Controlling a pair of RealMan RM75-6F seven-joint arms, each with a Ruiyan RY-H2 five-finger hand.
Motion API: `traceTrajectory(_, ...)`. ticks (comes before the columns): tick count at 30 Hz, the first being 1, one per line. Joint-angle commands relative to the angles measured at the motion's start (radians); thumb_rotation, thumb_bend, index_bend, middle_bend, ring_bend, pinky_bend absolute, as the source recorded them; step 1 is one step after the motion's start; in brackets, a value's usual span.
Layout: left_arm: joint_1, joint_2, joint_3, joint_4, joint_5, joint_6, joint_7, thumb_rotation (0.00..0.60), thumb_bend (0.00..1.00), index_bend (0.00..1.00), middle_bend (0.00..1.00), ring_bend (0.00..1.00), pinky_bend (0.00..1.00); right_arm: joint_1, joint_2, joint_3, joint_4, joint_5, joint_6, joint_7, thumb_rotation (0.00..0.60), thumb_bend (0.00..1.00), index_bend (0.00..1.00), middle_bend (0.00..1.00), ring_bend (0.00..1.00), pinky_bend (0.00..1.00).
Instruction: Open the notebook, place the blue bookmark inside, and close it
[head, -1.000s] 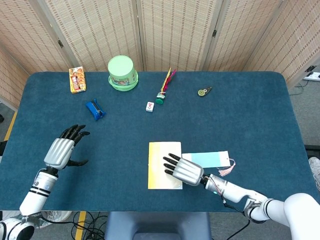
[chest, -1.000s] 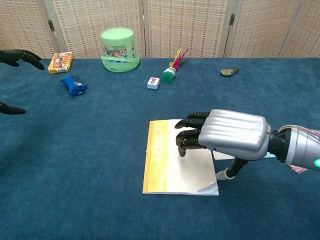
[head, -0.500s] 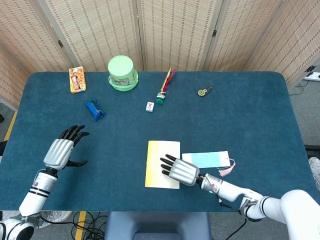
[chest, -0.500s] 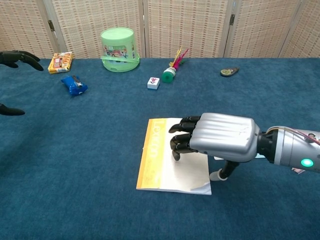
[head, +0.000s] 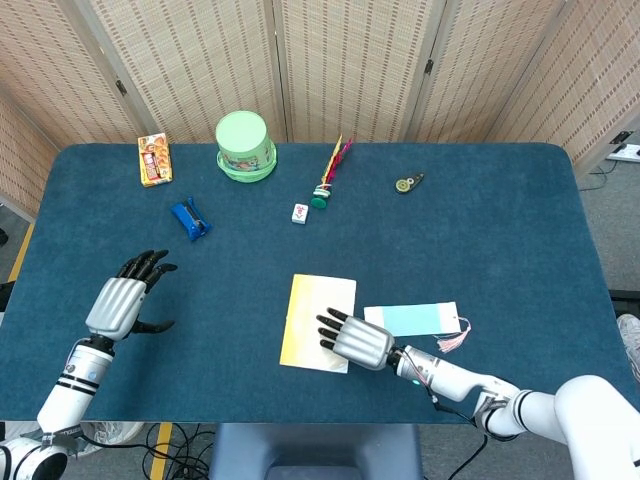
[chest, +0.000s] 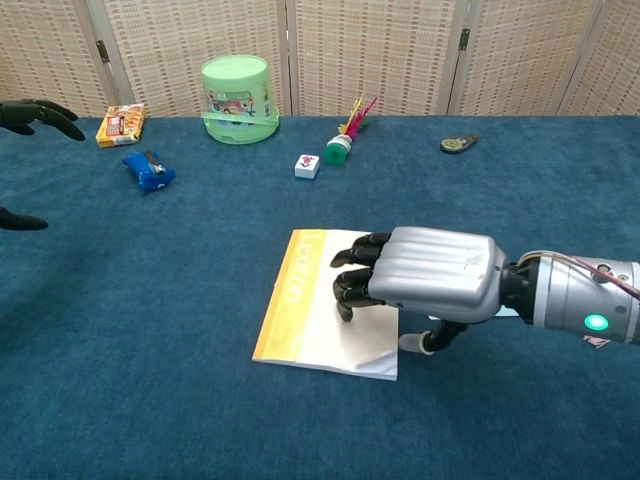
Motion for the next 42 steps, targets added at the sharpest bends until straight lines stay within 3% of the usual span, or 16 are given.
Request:
traceTrajectory(1, 0.000, 0.000, -0.001, 0.000, -0.001, -0.001, -0.001, 0.600, 0.13, 0.22, 0.09, 0.06, 0.15, 0.005, -0.003, 0.004, 0.003, 0.006, -0.001, 0.000, 0.600, 0.27, 0.35, 0.25, 0.10, 0.17)
traceTrajectory(21, 0.003, 0.001, -0.004, -0.003, 0.002, -0.002, -0.004, 0.600, 0.13, 0.22, 0.09, 0.06, 0.15, 0.016, -0.067, 0.002, 0.087, 0.009, 0.062, 0.046, 0.600, 0.29, 0.40, 0.28, 0.11, 0.17)
traceTrajectory(42, 0.005, 0.007, -0.011, -0.002, 0.001, -0.001, -0.024, 0.600, 0.13, 0.22, 0.09, 0.06, 0.15, 0.045, -0.167, 0.027, 0.222, 0.003, 0.165, 0.139, 0.600, 0.39, 0.58, 0.39, 0.23, 0.18)
